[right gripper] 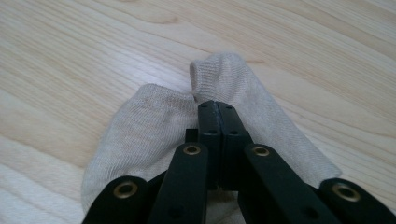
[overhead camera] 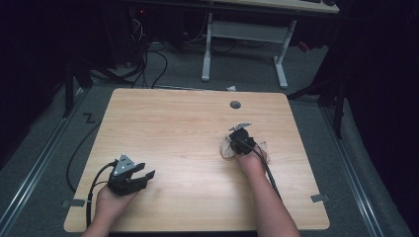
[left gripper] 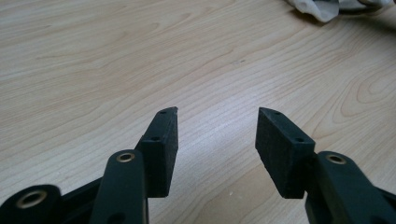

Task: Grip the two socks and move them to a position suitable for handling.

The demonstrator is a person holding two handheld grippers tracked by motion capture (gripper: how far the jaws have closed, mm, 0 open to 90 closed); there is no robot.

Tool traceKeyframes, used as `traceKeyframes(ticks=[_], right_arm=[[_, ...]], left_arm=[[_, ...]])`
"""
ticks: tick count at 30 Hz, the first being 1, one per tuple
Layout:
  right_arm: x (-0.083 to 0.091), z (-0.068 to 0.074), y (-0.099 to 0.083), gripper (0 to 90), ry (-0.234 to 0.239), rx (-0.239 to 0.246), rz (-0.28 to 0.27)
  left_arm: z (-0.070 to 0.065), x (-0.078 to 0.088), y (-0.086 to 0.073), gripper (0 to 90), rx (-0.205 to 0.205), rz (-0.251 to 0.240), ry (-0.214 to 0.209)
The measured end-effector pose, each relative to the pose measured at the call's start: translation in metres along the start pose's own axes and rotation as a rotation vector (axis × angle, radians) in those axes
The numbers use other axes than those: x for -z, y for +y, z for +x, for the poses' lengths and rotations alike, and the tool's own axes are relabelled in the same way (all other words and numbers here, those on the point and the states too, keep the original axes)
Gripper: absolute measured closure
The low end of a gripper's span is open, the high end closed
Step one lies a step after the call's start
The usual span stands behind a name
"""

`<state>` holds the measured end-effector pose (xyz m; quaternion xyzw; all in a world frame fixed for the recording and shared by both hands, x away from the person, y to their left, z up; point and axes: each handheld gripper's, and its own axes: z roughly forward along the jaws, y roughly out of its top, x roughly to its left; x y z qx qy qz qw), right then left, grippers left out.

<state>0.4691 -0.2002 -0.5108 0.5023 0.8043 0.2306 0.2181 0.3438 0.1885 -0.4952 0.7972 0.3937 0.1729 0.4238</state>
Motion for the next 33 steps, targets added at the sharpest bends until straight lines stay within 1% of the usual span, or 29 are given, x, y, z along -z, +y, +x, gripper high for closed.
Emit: traceKeyframes(ticks=[1, 2, 3, 4, 5, 6, 7, 8, 10, 11, 15, 16, 17, 19, 21, 23, 24, 28, 29, 32, 33], right_arm=[[0.0, 0.0, 0.0, 90.0, 0.0, 0.0, 0.0], [0.0, 0.006, 0.0, 90.0, 0.014, 0.009, -0.005], [0.0, 0.006, 0.0, 90.0, 0.014, 0.009, -0.005], [0.001, 0.009, 0.0, 90.0, 0.018, 0.011, -0.008], [0.001, 0.013, -0.001, 90.0, 0.024, 0.022, -0.013], [0.004, 0.023, -0.002, 90.0, 0.041, 0.041, -0.016], [0.004, 0.023, -0.002, 90.0, 0.041, 0.041, -0.016], [0.004, 0.026, -0.003, 90.0, 0.045, 0.049, -0.019], [0.009, 0.039, -0.007, 90.0, 0.05, 0.08, -0.028], [0.011, 0.043, -0.009, 90.0, 0.056, 0.09, -0.029], [0.018, 0.057, -0.019, 90.0, 0.066, 0.107, -0.04], [0.018, 0.057, -0.019, 90.0, 0.066, 0.107, -0.04], [0.023, 0.063, -0.023, 90.0, 0.068, 0.123, -0.041], [0.025, 0.065, -0.026, 90.0, 0.071, 0.126, -0.045], [0.03, 0.071, -0.034, 90.0, 0.085, 0.122, -0.063], [0.032, 0.073, -0.036, 90.0, 0.087, 0.12, -0.066], [0.034, 0.075, -0.041, 90.0, 0.089, 0.131, -0.073], [0.04, 0.081, -0.048, 90.0, 0.101, 0.138, -0.081], [0.043, 0.084, -0.051, 90.0, 0.105, 0.15, -0.085], [0.048, 0.09, -0.057, 90.0, 0.116, 0.162, -0.091], [0.048, 0.09, -0.057, 90.0, 0.116, 0.162, -0.091]], left_arm=[[0.0, 0.0, 0.0, 49.5, 0.0, 0.0, 0.0], [0.0, 0.0, 0.0, 49.5, 0.009, -0.002, -0.007], [0.0, 0.0, 0.0, 49.5, 0.011, -0.002, -0.007], [0.0, 0.0, -0.001, 49.4, 0.011, -0.003, -0.007], [0.0, 0.0, -0.001, 49.5, 0.007, 0.003, -0.005], [-0.001, -0.001, 0.0, 49.5, 0.002, 0.004, -0.007], [-0.001, -0.001, 0.0, 49.5, 0.002, 0.004, -0.007], [-0.001, -0.001, 0.0, 49.5, 0.0, 0.004, -0.008], [-0.002, -0.001, 0.001, 49.4, -0.001, -0.002, -0.009], [-0.003, -0.001, 0.001, 49.4, -0.009, 0.006, -0.01], [-0.004, -0.002, 0.001, 49.5, -0.009, 0.006, -0.012], [-0.004, -0.002, 0.001, 49.4, -0.009, 0.006, -0.012], [-0.005, -0.003, 0.001, 49.4, -0.013, 0.01, -0.012], [-0.005, -0.004, 0.001, 49.4, -0.014, 0.013, -0.012], [-0.006, -0.004, 0.0, 49.4, -0.018, 0.015, -0.013], [-0.007, -0.004, 0.0, 49.4, -0.018, 0.014, -0.014], [-0.007, -0.004, 0.0, 49.4, -0.018, 0.012, -0.014], [-0.01, 0.0, 0.001, 50.2, -0.024, -0.01, -0.013], [-0.01, 0.0, 0.001, 50.1, -0.025, -0.012, -0.013], [-0.01, 0.0, 0.001, 50.2, -0.028, -0.014, -0.012], [-0.01, 0.0, 0.001, 50.1, -0.028, -0.014, -0.012]])
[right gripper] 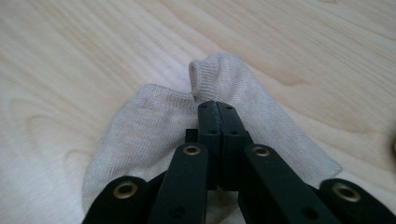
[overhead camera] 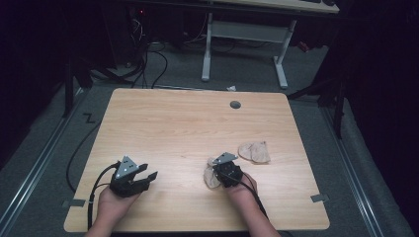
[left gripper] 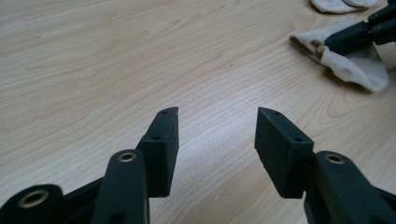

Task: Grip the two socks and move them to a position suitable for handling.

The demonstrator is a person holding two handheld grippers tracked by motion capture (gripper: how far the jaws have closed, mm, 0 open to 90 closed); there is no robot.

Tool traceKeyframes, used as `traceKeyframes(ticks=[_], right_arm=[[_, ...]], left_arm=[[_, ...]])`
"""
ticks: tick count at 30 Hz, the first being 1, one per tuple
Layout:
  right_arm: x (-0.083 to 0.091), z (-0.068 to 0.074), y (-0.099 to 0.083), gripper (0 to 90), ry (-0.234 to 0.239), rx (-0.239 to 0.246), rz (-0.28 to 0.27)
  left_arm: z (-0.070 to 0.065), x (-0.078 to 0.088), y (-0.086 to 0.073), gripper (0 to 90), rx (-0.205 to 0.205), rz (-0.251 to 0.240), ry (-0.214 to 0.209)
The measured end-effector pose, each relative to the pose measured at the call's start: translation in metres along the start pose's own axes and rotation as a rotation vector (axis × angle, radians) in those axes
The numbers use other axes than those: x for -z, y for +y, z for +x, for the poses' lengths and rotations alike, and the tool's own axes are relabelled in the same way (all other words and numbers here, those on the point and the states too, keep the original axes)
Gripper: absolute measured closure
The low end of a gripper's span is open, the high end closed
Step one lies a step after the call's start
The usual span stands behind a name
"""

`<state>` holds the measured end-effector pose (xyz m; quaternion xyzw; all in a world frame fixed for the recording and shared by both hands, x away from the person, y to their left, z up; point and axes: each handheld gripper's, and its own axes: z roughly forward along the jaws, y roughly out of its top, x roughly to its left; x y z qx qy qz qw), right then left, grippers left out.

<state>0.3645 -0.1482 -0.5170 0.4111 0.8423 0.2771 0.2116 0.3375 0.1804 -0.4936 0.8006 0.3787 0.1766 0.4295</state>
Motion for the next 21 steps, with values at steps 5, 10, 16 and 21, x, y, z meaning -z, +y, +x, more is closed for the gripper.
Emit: traceKeyframes(ticks=[5, 10, 16, 21], right_arm=[[0.01, 0.013, -0.009, 87.6, 0.021, 0.014, -0.011], [0.03, -0.005, -0.015, 89.4, -0.017, -0.026, -0.07], [0.02, -0.022, -0.017, 89.6, -0.022, -0.037, -0.066], [0.017, -0.029, -0.01, 89.5, -0.026, -0.042, -0.074]], left_arm=[[0.002, 0.001, 0.0, 50.1, 0.009, -0.005, -0.002], [0.002, 0.0, 0.0, 50.1, 0.007, 0.003, -0.004], [-0.002, -0.001, 0.0, 50.1, -0.003, 0.007, -0.007], [-0.001, -0.003, -0.001, 50.1, -0.004, 0.016, -0.009]])
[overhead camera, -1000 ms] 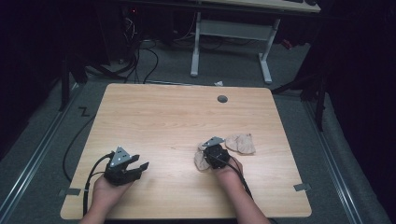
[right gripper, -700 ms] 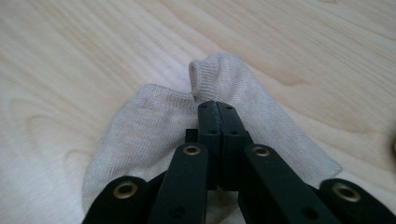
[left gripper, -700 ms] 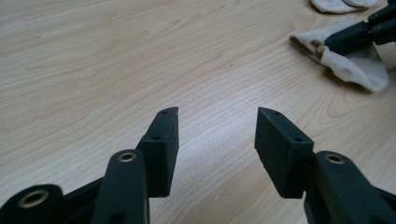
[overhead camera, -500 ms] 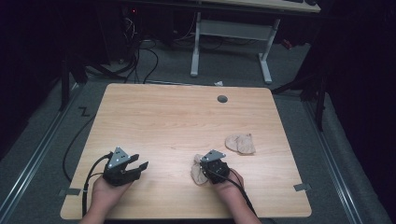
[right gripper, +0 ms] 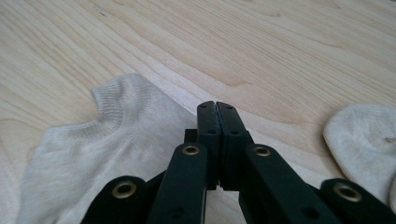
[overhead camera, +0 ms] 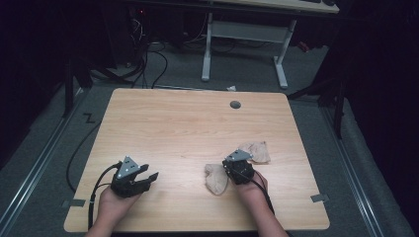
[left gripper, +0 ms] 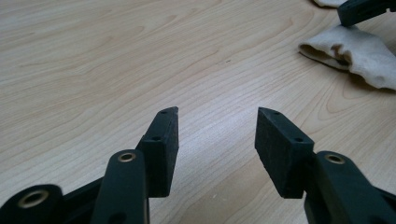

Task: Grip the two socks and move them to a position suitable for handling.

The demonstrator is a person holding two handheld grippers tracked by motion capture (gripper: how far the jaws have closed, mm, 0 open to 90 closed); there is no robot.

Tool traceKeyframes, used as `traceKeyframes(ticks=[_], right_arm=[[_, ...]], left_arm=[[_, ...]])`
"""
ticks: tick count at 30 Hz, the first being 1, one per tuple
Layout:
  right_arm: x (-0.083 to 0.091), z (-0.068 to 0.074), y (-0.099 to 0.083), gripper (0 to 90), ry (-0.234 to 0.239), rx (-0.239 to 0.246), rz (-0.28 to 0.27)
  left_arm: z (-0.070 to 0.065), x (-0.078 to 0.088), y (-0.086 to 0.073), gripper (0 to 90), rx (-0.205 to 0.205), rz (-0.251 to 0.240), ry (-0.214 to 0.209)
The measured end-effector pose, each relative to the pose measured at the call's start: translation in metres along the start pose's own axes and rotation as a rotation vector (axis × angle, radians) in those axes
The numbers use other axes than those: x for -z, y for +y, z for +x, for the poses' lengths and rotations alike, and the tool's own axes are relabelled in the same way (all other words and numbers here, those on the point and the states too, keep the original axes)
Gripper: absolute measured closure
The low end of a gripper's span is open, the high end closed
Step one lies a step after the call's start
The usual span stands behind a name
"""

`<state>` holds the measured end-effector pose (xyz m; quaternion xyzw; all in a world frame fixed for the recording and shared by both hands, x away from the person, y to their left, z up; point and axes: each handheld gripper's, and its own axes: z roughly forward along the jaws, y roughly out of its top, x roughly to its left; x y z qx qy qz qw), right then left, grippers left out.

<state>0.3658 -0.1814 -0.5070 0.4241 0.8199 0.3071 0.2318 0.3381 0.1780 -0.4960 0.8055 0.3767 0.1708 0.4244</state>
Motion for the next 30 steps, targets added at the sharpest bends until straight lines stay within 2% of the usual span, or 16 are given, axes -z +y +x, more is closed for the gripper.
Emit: traceKeyframes(ticks=[6, 12, 14, 16, 18, 22, 23, 25, 30], right_arm=[[-0.008, 0.0, -0.005, 89.5, 0.0, 0.013, 0.051], [0.01, 0.007, -0.023, 89.2, 0.015, 0.008, 0.041], [0.022, 0.014, -0.034, 89.1, 0.029, 0.02, 0.039], [0.026, 0.016, -0.038, 89.0, 0.038, 0.016, 0.036], [0.031, 0.025, -0.043, 88.9, 0.052, 0.038, 0.034], [0.033, 0.034, -0.044, 88.9, 0.073, 0.039, 0.029], [0.03, 0.041, -0.042, 89.0, 0.085, 0.052, 0.025], [0.029, 0.042, -0.041, 89.0, 0.093, 0.059, 0.023], [0.017, 0.063, -0.026, 89.0, 0.126, 0.107, 0.016]], left_arm=[[0.0, -0.001, -0.001, 49.9, -0.01, 0.014, -0.001], [0.0, -0.001, -0.001, 49.9, -0.005, 0.009, -0.005], [0.0, -0.002, -0.001, 49.9, -0.007, 0.013, -0.006], [0.0, -0.002, 0.0, 49.9, -0.007, 0.01, -0.006], [-0.001, -0.001, 0.0, 49.8, -0.01, 0.01, -0.006], [-0.001, -0.001, 0.001, 49.7, -0.013, 0.01, -0.007], [-0.001, -0.002, 0.002, 49.7, -0.012, 0.012, -0.008], [-0.002, -0.003, 0.002, 49.7, -0.013, 0.014, -0.008], [-0.004, -0.003, 0.001, 49.7, -0.024, 0.018, -0.01]])
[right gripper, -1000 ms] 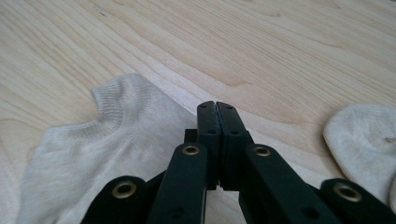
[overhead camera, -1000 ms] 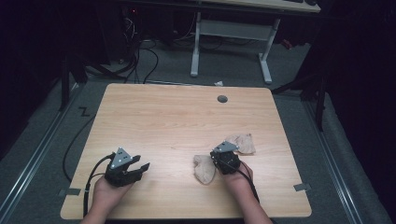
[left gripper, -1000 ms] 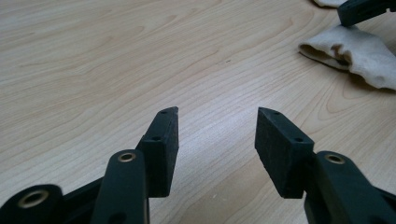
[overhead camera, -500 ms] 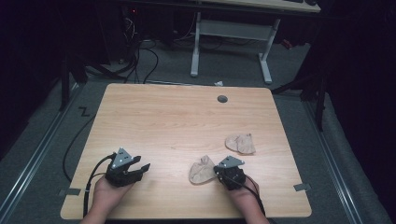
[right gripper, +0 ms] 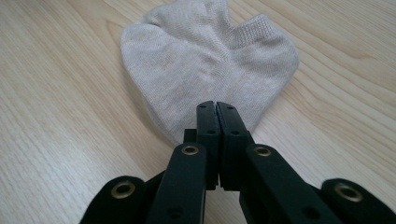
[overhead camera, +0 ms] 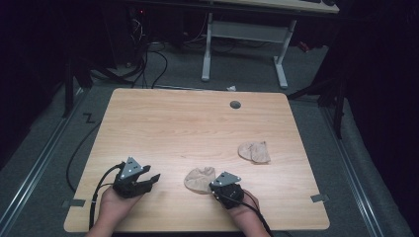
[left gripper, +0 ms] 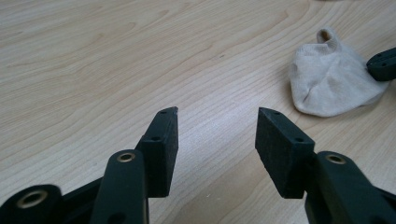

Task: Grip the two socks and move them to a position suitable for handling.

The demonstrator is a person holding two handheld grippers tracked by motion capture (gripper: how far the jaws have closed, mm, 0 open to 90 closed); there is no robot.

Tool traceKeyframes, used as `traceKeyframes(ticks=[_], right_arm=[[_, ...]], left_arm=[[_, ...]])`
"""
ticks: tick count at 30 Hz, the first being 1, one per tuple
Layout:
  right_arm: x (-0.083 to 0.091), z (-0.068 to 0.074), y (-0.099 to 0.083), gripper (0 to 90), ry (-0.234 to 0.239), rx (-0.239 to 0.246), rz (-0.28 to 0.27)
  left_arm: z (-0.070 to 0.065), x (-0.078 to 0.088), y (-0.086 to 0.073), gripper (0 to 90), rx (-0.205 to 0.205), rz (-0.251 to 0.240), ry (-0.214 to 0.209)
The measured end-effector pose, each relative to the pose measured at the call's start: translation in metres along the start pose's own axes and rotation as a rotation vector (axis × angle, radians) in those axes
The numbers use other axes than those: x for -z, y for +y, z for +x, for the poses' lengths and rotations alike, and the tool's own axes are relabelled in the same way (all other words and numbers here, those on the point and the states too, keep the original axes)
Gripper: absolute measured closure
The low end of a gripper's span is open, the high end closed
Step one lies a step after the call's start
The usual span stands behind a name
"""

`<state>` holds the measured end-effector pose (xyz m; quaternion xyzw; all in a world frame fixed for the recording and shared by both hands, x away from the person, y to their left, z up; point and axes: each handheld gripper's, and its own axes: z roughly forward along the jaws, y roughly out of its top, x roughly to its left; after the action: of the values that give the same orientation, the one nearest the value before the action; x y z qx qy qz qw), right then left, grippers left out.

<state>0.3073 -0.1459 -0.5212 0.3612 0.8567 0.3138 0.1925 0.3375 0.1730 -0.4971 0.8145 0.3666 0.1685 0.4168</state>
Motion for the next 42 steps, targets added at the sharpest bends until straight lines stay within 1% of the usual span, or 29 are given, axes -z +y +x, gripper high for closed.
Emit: traceKeyframes(ticks=[4, 6, 7, 8, 9, 10, 11, 12, 14, 16, 17, 18, 19, 22, 23, 24, 25, 26, 27, 28, 30, 31, 32, 35, 37, 39, 40, 41, 42], right_arm=[[0.001, 0.003, 0.003, 84.8, -0.004, 0.0, -0.002], [0.007, 0.004, 0.009, 82.2, -0.001, -0.007, -0.048], [0.011, 0.006, 0.018, 78.9, 0.01, -0.003, -0.081], [0.011, 0.009, 0.024, 77.6, 0.018, -0.002, -0.094], [0.011, 0.009, 0.024, 77.6, 0.018, -0.002, -0.094], [0.009, 0.012, 0.029, 75.3, 0.034, -0.006, -0.104], [0.003, 0.018, 0.038, 71.5, 0.054, 0.006, -0.111], [-0.008, 0.026, 0.046, 65.8, 0.074, 0.027, -0.102], [-0.019, 0.034, 0.051, 61.3, 0.071, 0.051, -0.078], [-0.029, 0.038, 0.053, 59.1, 0.057, 0.069, -0.052], [-0.029, 0.038, 0.053, 59.1, 0.057, 0.069, -0.052], [-0.033, 0.039, 0.052, 58.5, 0.051, 0.082, -0.045], [-0.038, 0.041, 0.051, 57.8, 0.042, 0.078, -0.027], [-0.041, 0.039, 0.05, 59.0, 0.037, 0.072, -0.019], [-0.041, 0.039, 0.049, 60.2, 0.036, 0.072, -0.005], [-0.043, 0.038, 0.048, 60.7, 0.039, 0.076, -0.006], [-0.042, 0.038, 0.047, 61.5, 0.038, 0.066, -0.01], [-0.042, 0.038, 0.046, 64.2, 0.042, 0.064, -0.012], [-0.042, 0.037, 0.046, 68.5, 0.033, 0.069, -0.013], [-0.042, 0.037, 0.045, 70.8, 0.024, 0.076, -0.017], [-0.042, 0.036, 0.045, 78.6, 0.018, 0.068, -0.016], [-0.042, 0.036, 0.045, 78.6, 0.018, 0.068, -0.016], [-0.041, 0.033, 0.045, 83.4, 0.028, 0.059, -0.019], [-0.04, 0.032, 0.046, 85.9, 0.028, 0.068, -0.021], [-0.039, 0.032, 0.046, 85.9, 0.032, 0.062, -0.025], [-0.032, 0.03, 0.048, 86.0, 0.038, 0.053, -0.059], [-0.032, 0.03, 0.048, 86.0, 0.038, 0.053, -0.059], [-0.024, 0.029, 0.049, 86.0, 0.038, 0.039, -0.094], [-0.021, 0.028, 0.05, 86.0, 0.038, 0.035, -0.102]], left_arm=[[0.002, 0.0, -0.001, 49.7, 0.005, 0.002, 0.0], [0.003, 0.0, -0.002, 49.7, 0.008, 0.004, 0.002], [0.004, 0.0, -0.002, 49.7, 0.012, 0.002, 0.003], [0.005, 0.001, -0.001, 49.7, 0.013, 0.003, 0.001], [0.005, 0.001, -0.001, 49.7, 0.013, 0.003, 0.001], [0.005, 0.001, -0.001, 49.7, 0.012, 0.0, 0.003], [0.005, 0.002, -0.001, 49.7, 0.014, -0.003, 0.003], [0.005, 0.002, -0.001, 49.7, 0.016, -0.005, 0.004], [0.005, 0.003, -0.002, 49.7, 0.016, -0.004, 0.003], [0.006, 0.004, -0.002, 49.7, 0.02, -0.009, 0.006], [0.006, 0.004, -0.002, 49.7, 0.02, -0.009, 0.006], [0.006, 0.004, -0.002, 49.7, 0.021, -0.008, 0.006], [0.007, 0.004, -0.003, 49.7, 0.02, -0.004, 0.006], [0.007, 0.004, -0.003, 49.7, 0.023, -0.005, 0.004], [0.007, 0.005, -0.003, 49.7, 0.021, -0.004, 0.004], [0.007, 0.005, -0.003, 49.7, 0.019, -0.004, 0.003], [0.006, 0.004, -0.002, 49.7, 0.017, -0.003, 0.003], [0.006, 0.003, -0.002, 49.7, 0.017, -0.003, 0.002], [0.006, 0.003, -0.002, 49.7, 0.016, -0.001, 0.002], [0.006, 0.002, -0.002, 49.7, 0.018, -0.001, -0.001], [0.005, 0.001, -0.002, 49.7, 0.015, 0.003, -0.003], [0.005, 0.001, -0.002, 49.7, 0.015, 0.003, -0.003], [0.003, -0.001, -0.002, 49.7, 0.011, 0.008, -0.005], [0.001, -0.002, -0.002, 49.7, 0.0, 0.014, -0.009], [0.0, -0.002, -0.002, 49.7, -0.001, 0.01, -0.009], [-0.003, -0.003, 0.0, 49.7, -0.011, 0.013, -0.012], [-0.003, -0.003, 0.0, 49.6, -0.011, 0.013, -0.012], [-0.006, -0.003, 0.0, 49.6, -0.015, 0.014, -0.017], [-0.006, -0.003, 0.0, 49.5, -0.015, 0.014, -0.017]])
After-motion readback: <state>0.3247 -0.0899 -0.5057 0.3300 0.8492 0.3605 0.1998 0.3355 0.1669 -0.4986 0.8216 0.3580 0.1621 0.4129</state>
